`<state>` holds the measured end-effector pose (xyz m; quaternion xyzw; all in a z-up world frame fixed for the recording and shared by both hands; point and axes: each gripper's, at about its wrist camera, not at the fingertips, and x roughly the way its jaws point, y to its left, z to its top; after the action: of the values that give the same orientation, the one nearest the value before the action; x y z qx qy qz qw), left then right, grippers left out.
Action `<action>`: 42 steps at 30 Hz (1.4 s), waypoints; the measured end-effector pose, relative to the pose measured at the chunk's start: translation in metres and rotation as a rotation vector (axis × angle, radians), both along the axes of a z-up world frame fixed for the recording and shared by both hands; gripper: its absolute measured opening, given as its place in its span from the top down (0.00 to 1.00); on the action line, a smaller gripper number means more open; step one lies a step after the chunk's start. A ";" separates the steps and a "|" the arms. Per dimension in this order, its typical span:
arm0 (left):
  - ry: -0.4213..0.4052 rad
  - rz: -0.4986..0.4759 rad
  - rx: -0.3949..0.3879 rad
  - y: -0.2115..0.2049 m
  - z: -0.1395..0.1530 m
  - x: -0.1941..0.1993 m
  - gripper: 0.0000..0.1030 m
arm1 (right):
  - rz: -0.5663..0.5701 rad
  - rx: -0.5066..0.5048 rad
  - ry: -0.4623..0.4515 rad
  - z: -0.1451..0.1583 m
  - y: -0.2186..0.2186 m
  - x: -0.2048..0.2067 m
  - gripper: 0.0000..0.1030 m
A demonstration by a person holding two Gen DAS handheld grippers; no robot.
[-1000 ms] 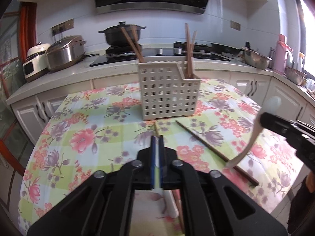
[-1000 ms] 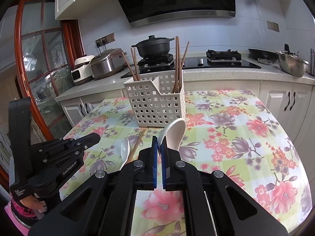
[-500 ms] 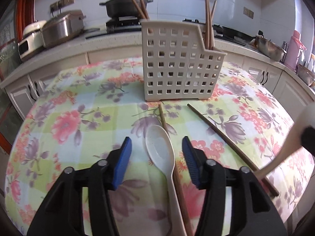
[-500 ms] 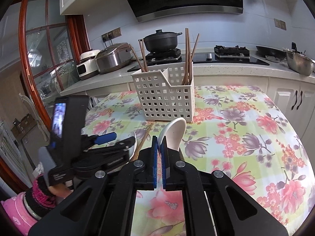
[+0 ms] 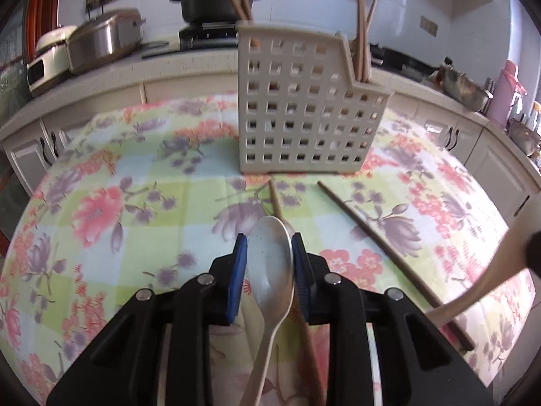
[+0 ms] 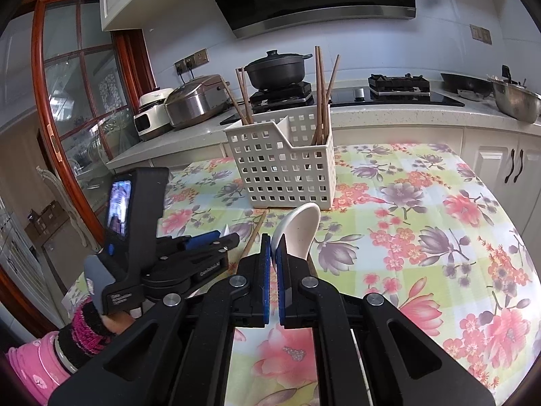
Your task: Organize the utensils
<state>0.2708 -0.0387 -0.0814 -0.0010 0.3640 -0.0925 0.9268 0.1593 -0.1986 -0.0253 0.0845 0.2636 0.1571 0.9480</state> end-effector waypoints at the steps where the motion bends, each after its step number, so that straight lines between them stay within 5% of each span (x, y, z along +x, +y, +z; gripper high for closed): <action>1: -0.014 -0.001 -0.007 0.001 0.005 -0.003 0.75 | 0.001 0.001 -0.001 0.001 0.001 0.000 0.96; 6: -0.103 -0.018 -0.061 0.009 0.036 -0.024 0.79 | 0.008 -0.007 -0.016 0.008 0.004 -0.004 0.96; 8: -0.114 -0.030 -0.087 0.013 0.047 -0.029 0.90 | 0.010 -0.017 -0.024 0.011 0.007 -0.004 0.96; 16: -0.158 -0.054 -0.072 0.016 0.062 -0.045 0.90 | 0.018 -0.026 -0.030 0.015 0.014 -0.006 0.96; 28: -0.180 -0.072 -0.184 0.029 0.082 -0.047 0.90 | 0.044 -0.055 -0.054 0.030 0.017 0.007 0.96; 42: -0.256 -0.088 -0.138 0.008 0.117 -0.025 0.90 | 0.072 -0.077 -0.064 0.058 0.009 0.051 0.96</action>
<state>0.2454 -0.0303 0.0359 -0.0368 0.2355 -0.1571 0.9584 0.2101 -0.1894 0.0325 0.0335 0.2416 0.1833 0.9523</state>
